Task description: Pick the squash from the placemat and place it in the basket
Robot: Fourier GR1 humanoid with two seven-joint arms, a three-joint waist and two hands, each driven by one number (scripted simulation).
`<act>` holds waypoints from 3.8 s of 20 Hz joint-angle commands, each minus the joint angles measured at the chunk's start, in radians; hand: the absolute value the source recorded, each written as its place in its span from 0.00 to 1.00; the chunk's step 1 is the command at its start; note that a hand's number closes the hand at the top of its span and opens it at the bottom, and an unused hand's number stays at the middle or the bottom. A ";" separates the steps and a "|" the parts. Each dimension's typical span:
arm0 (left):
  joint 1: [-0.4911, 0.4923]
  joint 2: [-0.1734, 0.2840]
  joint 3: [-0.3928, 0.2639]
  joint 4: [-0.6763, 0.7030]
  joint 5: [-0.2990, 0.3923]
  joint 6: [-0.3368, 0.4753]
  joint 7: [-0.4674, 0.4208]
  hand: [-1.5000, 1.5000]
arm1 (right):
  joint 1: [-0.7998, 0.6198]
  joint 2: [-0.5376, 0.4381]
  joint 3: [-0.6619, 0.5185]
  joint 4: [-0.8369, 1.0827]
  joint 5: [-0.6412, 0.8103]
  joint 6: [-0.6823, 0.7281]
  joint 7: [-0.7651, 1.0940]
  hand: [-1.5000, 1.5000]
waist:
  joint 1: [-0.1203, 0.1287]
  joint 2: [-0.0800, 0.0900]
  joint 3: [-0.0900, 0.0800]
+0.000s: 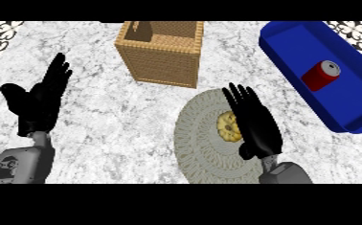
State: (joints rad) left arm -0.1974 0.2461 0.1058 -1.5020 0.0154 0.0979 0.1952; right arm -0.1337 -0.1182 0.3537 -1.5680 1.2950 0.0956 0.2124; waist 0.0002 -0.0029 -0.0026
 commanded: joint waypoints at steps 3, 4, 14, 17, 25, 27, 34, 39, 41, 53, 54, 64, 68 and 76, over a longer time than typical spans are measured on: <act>-0.031 -0.002 0.033 0.061 -0.011 -0.019 -0.039 0.50 | 0.005 0.000 -0.036 0.050 0.007 -0.009 -0.042 0.00 | -0.002 0.003 0.003; 0.035 -0.015 -0.003 -0.048 -0.031 -0.008 -0.002 0.50 | -0.020 0.012 -0.045 0.142 0.021 -0.077 -0.059 0.00 | 0.003 0.003 0.003; 0.032 -0.008 0.020 -0.031 -0.017 -0.023 -0.014 0.50 | -0.030 -0.019 -0.027 0.245 0.009 -0.014 -0.152 1.00 | 0.005 0.004 0.003; -0.009 -0.014 0.030 0.012 -0.018 -0.012 -0.026 0.50 | -0.078 0.021 0.001 0.277 0.037 0.013 -0.128 1.00 | 0.007 0.005 0.003; -0.027 -0.031 -0.014 0.003 -0.012 -0.050 -0.019 0.50 | 0.001 0.113 0.216 0.232 -0.192 0.023 -0.004 1.00 | 0.074 0.024 0.008; -0.031 -0.037 -0.025 -0.002 -0.016 -0.052 -0.034 0.50 | 0.013 0.113 0.239 0.209 -0.252 0.040 -0.015 1.00 | 0.110 0.043 0.013; -0.044 -0.043 -0.036 0.008 -0.027 -0.048 -0.033 0.50 | 0.046 0.112 0.286 0.075 -0.456 -0.045 0.013 1.00 | 0.105 0.043 0.018; -0.049 -0.050 -0.034 0.018 -0.022 -0.046 -0.030 0.50 | 0.075 0.115 0.421 -0.048 -0.672 -0.254 0.019 1.00 | 0.094 0.024 0.014; -0.042 -0.045 -0.024 0.028 -0.024 -0.041 -0.039 0.50 | 0.050 0.116 0.485 -0.061 -0.723 -0.373 0.034 1.00 | 0.101 0.021 0.011; -0.050 -0.062 -0.027 0.059 -0.052 -0.005 -0.034 0.50 | -0.412 0.118 0.649 -0.104 -0.704 -0.770 0.538 1.00 | 0.063 0.001 -0.002; -0.061 -0.054 -0.027 0.069 -0.048 -0.018 -0.024 0.50 | -0.456 0.118 0.626 -0.080 -0.725 -0.818 0.543 1.00 | 0.070 0.005 -0.001; -0.069 -0.052 -0.040 0.072 -0.049 -0.036 -0.023 0.50 | -0.942 0.118 0.434 0.169 -0.781 -0.914 0.823 1.00 | 0.092 0.004 -0.003; -0.084 -0.023 -0.019 0.063 -0.030 -0.060 -0.007 0.50 | -1.103 0.118 0.427 0.325 -0.806 -0.950 0.902 1.00 | 0.098 0.006 -0.002; -0.072 -0.041 -0.015 0.103 -0.036 -0.050 -0.053 0.50 | -1.320 0.118 0.431 0.609 -1.004 -0.878 0.856 1.00 | 0.094 0.022 -0.002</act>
State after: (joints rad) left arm -0.2725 0.1972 0.0761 -1.4355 -0.0275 0.0597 0.1666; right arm -1.3731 -0.0026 0.7823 -1.0708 0.3802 -0.7810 1.0429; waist 0.1010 0.0110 -0.0048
